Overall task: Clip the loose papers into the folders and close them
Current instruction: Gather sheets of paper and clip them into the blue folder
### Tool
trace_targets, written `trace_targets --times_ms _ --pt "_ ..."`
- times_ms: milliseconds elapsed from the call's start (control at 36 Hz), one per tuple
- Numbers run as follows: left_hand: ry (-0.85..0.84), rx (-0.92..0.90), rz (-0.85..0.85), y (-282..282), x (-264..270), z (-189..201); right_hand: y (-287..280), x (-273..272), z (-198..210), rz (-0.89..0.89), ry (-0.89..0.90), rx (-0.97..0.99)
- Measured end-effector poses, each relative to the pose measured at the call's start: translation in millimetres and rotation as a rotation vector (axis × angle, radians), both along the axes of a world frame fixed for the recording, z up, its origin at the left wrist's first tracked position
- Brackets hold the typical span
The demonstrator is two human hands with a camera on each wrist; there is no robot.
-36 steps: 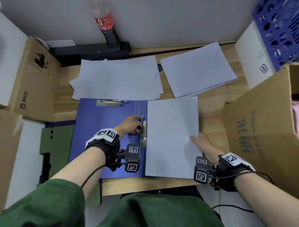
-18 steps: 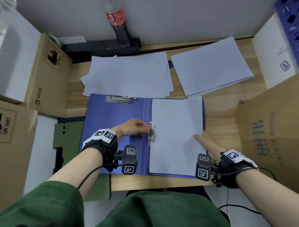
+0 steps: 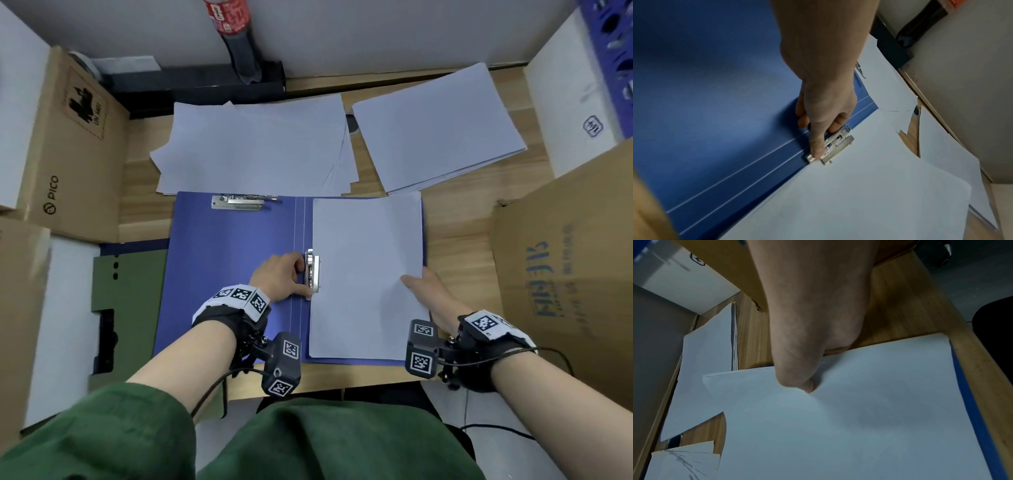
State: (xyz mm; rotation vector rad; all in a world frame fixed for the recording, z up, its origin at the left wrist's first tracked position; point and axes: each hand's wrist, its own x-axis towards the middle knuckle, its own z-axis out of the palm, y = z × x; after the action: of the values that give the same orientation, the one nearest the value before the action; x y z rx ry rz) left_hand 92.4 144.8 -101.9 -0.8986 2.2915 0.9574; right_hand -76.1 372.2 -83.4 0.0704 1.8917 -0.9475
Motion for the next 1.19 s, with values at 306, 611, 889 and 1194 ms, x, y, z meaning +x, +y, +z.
trace_targets --times_ms 306,611,889,1194 --pt "0.013 0.24 0.131 -8.3 -14.8 13.4 4.1 -22.9 3.0 -0.127 0.24 0.082" --pt "0.042 0.332 0.411 -18.5 3.9 8.2 -3.5 -3.5 -11.5 -0.097 0.168 0.107" --pt "0.115 0.14 0.275 -55.7 -4.8 23.3 -35.0 -31.6 -1.9 -0.094 0.106 0.142" --pt "0.201 -0.304 0.011 -75.1 -41.9 15.5 -80.0 -92.8 27.0 -0.129 0.168 0.052"
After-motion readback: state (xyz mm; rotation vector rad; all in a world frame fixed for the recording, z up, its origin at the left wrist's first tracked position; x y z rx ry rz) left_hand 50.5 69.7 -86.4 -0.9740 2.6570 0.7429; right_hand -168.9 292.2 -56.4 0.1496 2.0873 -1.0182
